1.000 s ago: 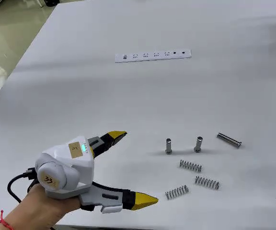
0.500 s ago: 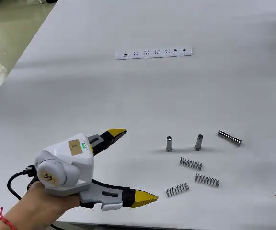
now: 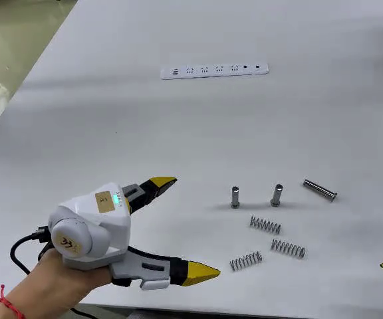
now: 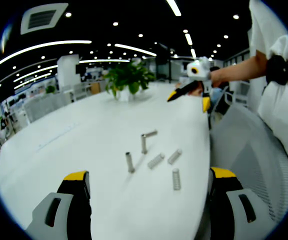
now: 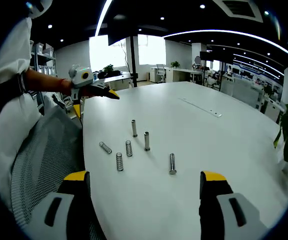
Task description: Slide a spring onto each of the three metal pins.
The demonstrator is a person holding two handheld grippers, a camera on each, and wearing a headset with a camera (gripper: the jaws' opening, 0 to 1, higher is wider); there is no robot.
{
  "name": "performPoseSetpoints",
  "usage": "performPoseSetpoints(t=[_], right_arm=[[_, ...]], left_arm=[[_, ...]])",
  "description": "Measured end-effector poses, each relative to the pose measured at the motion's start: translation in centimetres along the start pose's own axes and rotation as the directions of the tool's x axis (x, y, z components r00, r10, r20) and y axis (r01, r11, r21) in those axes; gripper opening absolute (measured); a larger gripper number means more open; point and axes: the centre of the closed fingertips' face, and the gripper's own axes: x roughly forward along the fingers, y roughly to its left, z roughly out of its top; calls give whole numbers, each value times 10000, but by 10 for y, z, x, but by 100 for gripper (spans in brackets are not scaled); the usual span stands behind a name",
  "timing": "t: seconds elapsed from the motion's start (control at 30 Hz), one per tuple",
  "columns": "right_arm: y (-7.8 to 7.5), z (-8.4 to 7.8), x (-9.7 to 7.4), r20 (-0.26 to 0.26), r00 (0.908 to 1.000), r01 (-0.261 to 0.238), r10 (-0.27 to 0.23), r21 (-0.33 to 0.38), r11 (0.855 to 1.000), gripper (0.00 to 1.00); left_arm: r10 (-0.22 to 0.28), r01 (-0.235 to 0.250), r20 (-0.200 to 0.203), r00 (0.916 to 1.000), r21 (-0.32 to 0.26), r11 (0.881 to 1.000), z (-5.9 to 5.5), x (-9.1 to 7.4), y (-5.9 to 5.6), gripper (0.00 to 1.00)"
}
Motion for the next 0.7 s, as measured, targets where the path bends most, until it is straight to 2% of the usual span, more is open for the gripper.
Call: performPoseSetpoints(t=[0.33,0.53,0.7], right_arm=[[-8,10,10,-56,9999,-161,160,-215,9996,87],[-18,17,19,-156,9996,-248,241,-441,9987,84],[-26,23,28,-322,9990,-314,296,-572,9979,76]], left_arm=[[6,-5,71,10000,-83,10000,0,0,0,100],[-19,19,81,10000,-84,10000,0,1,0,100],[-19,21,157,9999,-111,9999,2,1,1,100]])
